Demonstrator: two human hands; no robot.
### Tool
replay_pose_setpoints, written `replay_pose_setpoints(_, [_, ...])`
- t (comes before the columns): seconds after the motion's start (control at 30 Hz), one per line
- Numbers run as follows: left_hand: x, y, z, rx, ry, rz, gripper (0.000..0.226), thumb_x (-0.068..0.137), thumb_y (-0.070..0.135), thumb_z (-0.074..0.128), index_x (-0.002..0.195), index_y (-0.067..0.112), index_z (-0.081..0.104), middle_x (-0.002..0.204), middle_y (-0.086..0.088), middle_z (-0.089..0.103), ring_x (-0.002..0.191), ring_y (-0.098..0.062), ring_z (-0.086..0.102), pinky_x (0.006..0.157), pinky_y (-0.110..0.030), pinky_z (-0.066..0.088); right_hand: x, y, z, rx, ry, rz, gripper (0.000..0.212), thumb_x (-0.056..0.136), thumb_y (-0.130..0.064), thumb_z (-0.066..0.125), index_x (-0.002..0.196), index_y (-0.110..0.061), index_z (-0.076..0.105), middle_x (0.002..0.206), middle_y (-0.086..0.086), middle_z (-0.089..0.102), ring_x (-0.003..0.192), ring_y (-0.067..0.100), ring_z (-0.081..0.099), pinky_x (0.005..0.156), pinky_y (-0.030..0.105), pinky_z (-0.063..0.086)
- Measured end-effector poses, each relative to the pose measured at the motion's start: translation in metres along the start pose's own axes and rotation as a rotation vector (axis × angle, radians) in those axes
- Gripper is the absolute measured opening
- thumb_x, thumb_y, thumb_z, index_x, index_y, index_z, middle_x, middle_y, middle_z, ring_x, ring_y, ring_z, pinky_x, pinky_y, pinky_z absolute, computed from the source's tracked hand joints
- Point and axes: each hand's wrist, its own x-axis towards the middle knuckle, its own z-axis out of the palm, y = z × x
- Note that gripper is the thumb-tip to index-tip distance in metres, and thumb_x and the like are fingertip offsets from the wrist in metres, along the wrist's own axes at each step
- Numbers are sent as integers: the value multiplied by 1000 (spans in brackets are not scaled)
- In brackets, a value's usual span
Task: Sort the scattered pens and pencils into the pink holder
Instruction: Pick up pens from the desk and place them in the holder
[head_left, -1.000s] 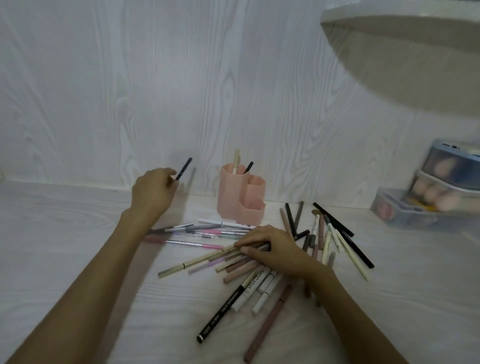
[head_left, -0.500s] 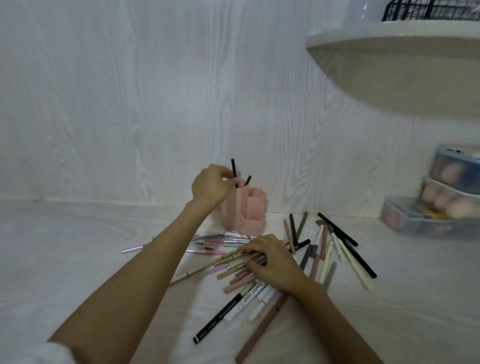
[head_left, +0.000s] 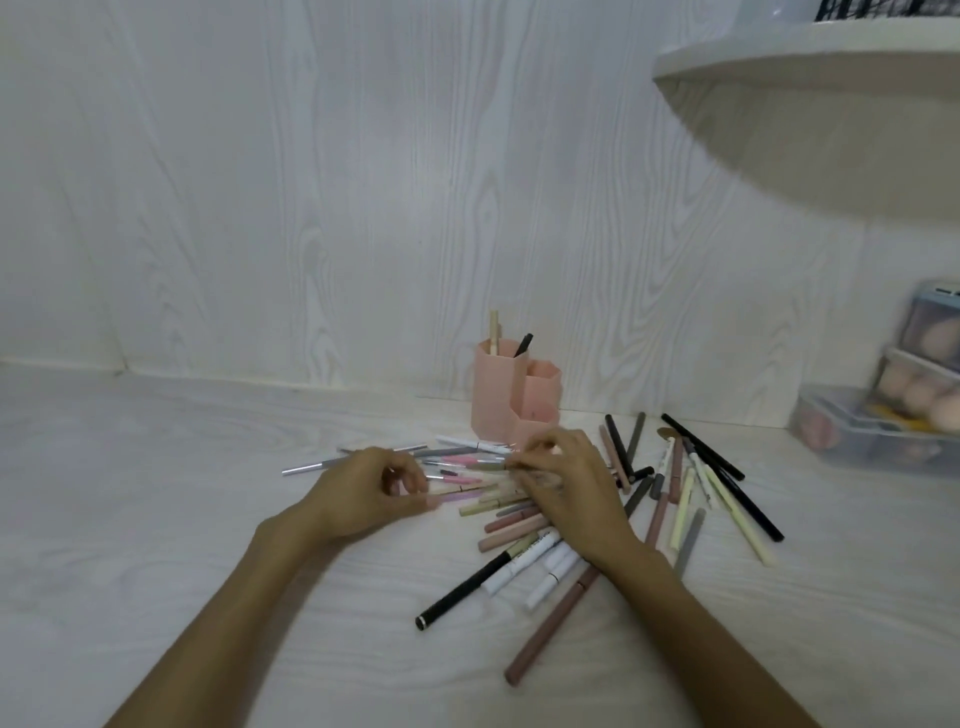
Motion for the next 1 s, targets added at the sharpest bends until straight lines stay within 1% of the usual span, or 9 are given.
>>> replay_pose_setpoints(0.07, [2,-3,6,-13,81,-5,25,69,55,75,75,32,69,74,14,66,61,0,54,61,-22,42,6,-9,-5,96,114,25,24,83,-17,68,108,-20,70,96,-7,61,90,9,54,74,25,50])
replay_pose_setpoints(0.2, [1,-1,18,8,222,-23,26,73,59,69,77,34,67,77,11,66,70,-2,58,58,-18,38,44,-27,-27,339,409,161,37,87,-18,63,120,-33,54,87,-25,58,78,-11,59,70,5,47])
replay_pose_setpoints(0.33, [4,-4,18,-35,228,1,27,70,62,69,75,36,68,77,13,67,70,-4,59,58,-19,40,94,-41,-47,626,739,211,68,86,-8,64,141,-26,29,105,-2,60,83,6,68,83,25,56])
replay_pose_setpoints(0.43, [5,-4,20,-39,232,7,29,68,64,69,76,36,68,75,14,67,69,-6,60,57,-19,41,114,-45,-43,668,819,179,79,84,0,64,145,-24,19,106,-7,55,80,-1,67,79,26,58])
replay_pose_setpoints(0.6, [6,-4,20,-31,243,-26,31,68,66,68,76,36,67,75,16,66,70,-4,60,62,-21,42,121,-34,-22,525,660,200,69,89,-7,60,142,-33,25,116,2,59,83,9,68,77,18,56])
replay_pose_setpoints(0.67, [6,-4,19,-42,241,-26,30,67,65,69,76,36,68,76,17,67,71,-4,60,62,-20,42,117,-28,-16,435,531,179,49,89,-10,61,128,-33,42,109,1,62,81,10,68,73,23,58])
replay_pose_setpoints(0.77, [5,-5,17,-83,214,-7,26,67,62,71,75,37,71,77,23,66,68,-1,57,59,-18,40,108,-18,-8,111,361,163,15,88,-21,61,102,-23,65,96,-3,68,85,11,63,75,36,56])
replay_pose_setpoints(0.9, [6,-9,12,-140,166,28,19,68,55,74,76,37,74,74,23,66,63,0,54,61,-20,40,100,-17,-24,-69,225,139,23,88,-28,59,110,-28,66,106,-9,60,101,9,50,72,24,40])
replay_pose_setpoints(1.0, [3,-14,1,-104,166,8,24,63,57,77,76,37,74,72,23,65,60,-1,54,60,-22,42,92,-21,-51,146,-44,197,24,82,-13,62,104,-23,66,95,-10,63,78,9,61,72,29,48])
